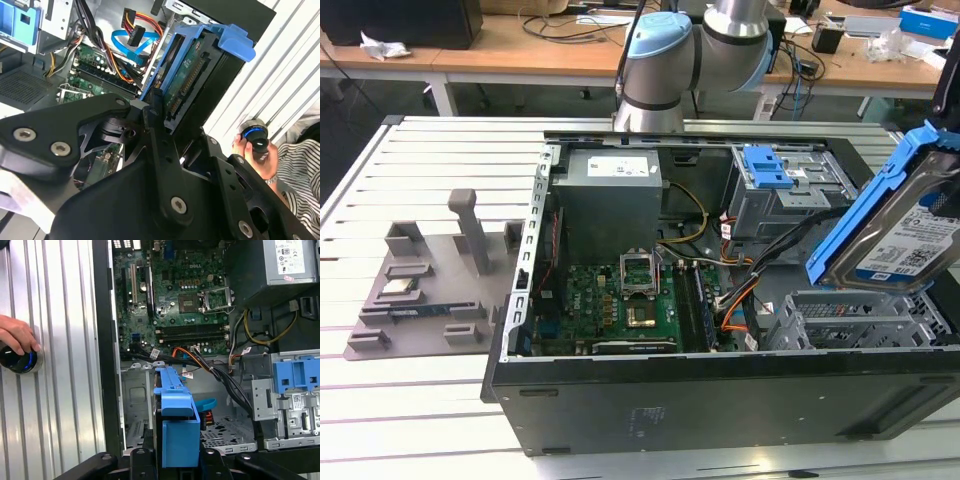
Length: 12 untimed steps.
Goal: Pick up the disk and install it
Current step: 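Pick up the disk, then insert the disk into the insertion slot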
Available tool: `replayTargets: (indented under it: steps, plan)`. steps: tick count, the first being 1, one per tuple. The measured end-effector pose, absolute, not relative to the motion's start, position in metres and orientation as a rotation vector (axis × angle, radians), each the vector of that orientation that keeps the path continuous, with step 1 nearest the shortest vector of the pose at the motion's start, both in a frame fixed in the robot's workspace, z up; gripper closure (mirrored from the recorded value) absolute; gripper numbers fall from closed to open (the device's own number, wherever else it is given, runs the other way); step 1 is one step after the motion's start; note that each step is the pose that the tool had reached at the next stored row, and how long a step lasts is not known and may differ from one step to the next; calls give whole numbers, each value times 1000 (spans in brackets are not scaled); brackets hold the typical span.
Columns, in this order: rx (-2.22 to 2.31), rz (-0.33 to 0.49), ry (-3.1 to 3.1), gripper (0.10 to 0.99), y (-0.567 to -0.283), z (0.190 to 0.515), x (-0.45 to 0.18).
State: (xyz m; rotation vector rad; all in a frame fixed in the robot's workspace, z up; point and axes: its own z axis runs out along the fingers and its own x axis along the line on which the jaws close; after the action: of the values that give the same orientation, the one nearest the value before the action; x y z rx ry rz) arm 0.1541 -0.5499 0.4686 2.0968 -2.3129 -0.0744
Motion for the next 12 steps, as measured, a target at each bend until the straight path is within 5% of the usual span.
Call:
replayTargets:
  steps: [12]
  plan:
    - [2135,-69,-2273,722,-550,462,155]
